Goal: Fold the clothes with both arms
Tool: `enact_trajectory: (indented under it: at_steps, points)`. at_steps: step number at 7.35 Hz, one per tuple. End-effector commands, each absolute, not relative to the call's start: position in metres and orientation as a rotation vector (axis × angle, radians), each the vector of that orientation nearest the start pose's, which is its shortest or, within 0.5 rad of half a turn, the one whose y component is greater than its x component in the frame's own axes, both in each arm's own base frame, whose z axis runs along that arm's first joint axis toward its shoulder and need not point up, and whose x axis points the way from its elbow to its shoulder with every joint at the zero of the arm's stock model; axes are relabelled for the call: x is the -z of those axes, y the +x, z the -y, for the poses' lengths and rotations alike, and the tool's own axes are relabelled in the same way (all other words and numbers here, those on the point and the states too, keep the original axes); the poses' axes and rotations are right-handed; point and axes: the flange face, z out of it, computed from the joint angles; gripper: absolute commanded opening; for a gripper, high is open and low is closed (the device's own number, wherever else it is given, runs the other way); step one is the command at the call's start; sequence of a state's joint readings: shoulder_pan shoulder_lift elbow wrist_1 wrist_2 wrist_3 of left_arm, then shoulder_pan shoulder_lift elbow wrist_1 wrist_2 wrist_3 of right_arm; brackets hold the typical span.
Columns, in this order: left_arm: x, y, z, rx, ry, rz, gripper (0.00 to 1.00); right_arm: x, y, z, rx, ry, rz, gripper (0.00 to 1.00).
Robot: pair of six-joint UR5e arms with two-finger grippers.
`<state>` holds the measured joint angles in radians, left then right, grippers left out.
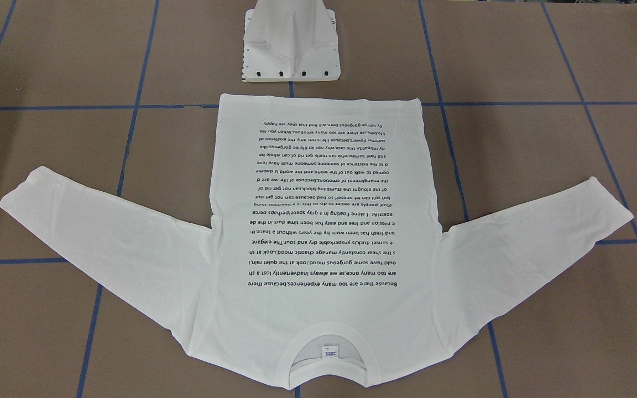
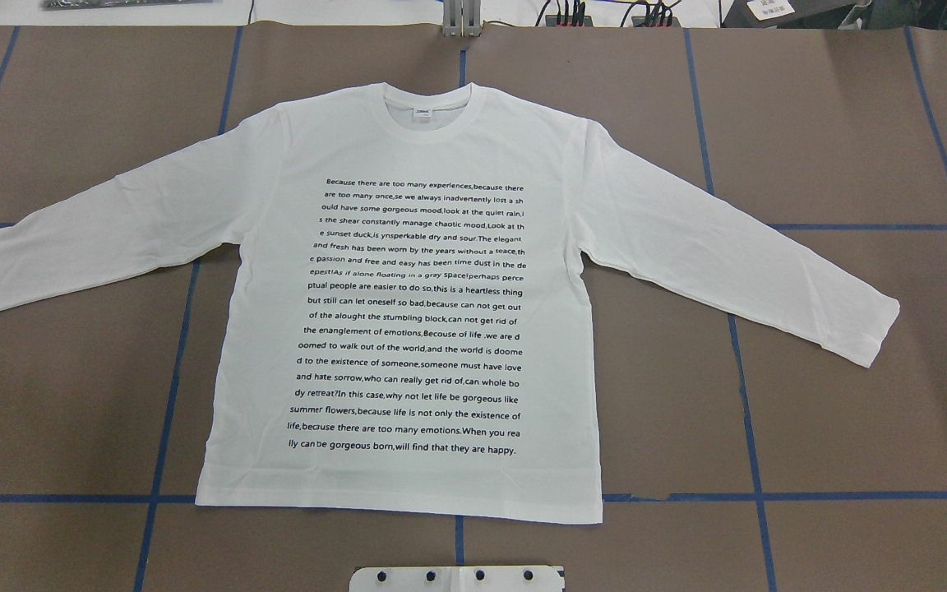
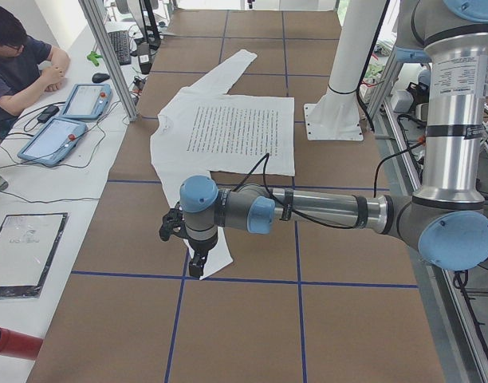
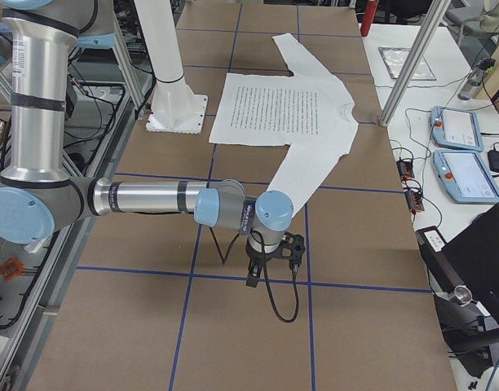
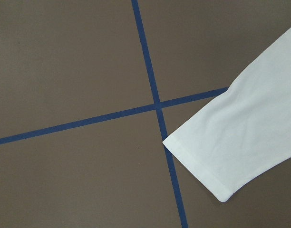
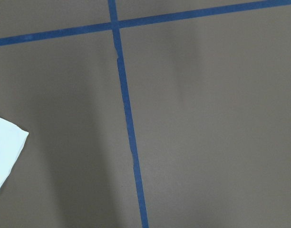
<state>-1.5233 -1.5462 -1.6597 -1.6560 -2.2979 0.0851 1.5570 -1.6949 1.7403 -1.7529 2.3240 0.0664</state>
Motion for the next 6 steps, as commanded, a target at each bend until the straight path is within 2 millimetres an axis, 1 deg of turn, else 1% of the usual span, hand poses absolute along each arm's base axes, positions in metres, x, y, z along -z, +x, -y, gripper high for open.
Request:
enact_trajectory:
  at_steps: [1, 2, 3, 4, 5, 6]
  points:
    - [-0.621, -0.044, 0.493, -0.182, 0.158, -0.724, 1.00, -0.647, 0.059, 0.431, -0.103, -0.147, 0.747, 1.00]
    - [-0.621, -0.044, 0.493, -0.190, 0.162, -0.723, 1.00, -0.647, 0.059, 0.433, -0.103, -0.146, 0.748, 1.00]
    - [-0.621, -0.044, 0.494, -0.187, 0.162, -0.722, 1.00, -0.641, 0.059, 0.436, -0.095, -0.128, 0.749, 1.00]
    - [-0.613, -0.043, 0.499, -0.193, 0.175, -0.727, 1.00, -0.627, 0.058, 0.444, -0.064, -0.050, 0.766, 1.00]
    - [-0.604, -0.043, 0.503, -0.200, 0.193, -0.731, 1.00, -0.620, 0.056, 0.451, -0.030, 0.032, 0.772, 1.00]
    - [-0.595, -0.041, 0.506, -0.208, 0.213, -0.731, 1.00, -0.598, 0.055, 0.465, 0.001, 0.108, 0.784, 1.00]
